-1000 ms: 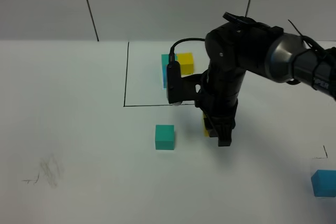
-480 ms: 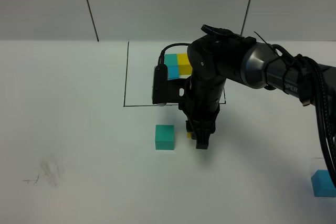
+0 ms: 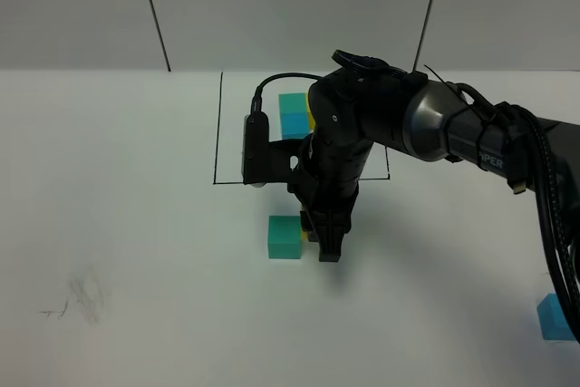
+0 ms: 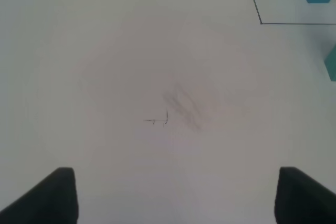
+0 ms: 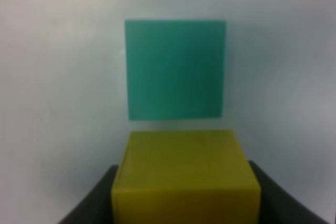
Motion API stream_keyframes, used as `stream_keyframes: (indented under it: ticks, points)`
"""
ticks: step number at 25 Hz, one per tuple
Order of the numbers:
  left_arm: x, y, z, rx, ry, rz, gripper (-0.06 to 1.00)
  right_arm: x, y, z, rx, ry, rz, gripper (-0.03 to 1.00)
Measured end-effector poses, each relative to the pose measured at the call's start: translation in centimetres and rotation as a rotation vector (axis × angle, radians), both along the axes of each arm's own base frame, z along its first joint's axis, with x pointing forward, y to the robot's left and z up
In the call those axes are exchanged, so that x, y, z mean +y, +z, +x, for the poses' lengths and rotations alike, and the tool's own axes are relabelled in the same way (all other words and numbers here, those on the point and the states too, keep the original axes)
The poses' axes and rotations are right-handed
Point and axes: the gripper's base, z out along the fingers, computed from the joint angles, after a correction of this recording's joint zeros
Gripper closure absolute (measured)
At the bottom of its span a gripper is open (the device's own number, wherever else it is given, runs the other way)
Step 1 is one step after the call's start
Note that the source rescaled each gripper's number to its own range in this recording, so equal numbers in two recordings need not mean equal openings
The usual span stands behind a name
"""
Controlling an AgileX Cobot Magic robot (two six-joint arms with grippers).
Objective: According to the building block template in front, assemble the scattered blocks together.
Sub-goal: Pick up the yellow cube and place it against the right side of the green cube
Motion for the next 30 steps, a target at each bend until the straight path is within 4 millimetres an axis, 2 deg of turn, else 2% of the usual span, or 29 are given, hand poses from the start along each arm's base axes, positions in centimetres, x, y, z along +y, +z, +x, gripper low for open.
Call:
stream_keyframes:
  ticks: [6, 14, 22, 30]
  points:
    - [0.0, 0.0, 0.0, 0.000, 0.000, 0.000, 0.30, 0.1, -1.2, 0.1, 0.020, 0.003, -0.016, 0.77]
    - [0.0, 0.0, 0.0, 0.000, 0.000, 0.000, 0.30, 0.1, -1.7, 0.2, 0.024, 0.003, -0.020, 0.77]
    - [0.0, 0.0, 0.0, 0.000, 0.000, 0.000, 0.30, 0.4, -3.4, 0.5, 0.039, 0.013, -0.034, 0.77]
    - [0.0, 0.0, 0.0, 0.000, 0.000, 0.000, 0.30, 0.1, -3.4, 0.9, 0.033, 0.034, -0.040, 0.77]
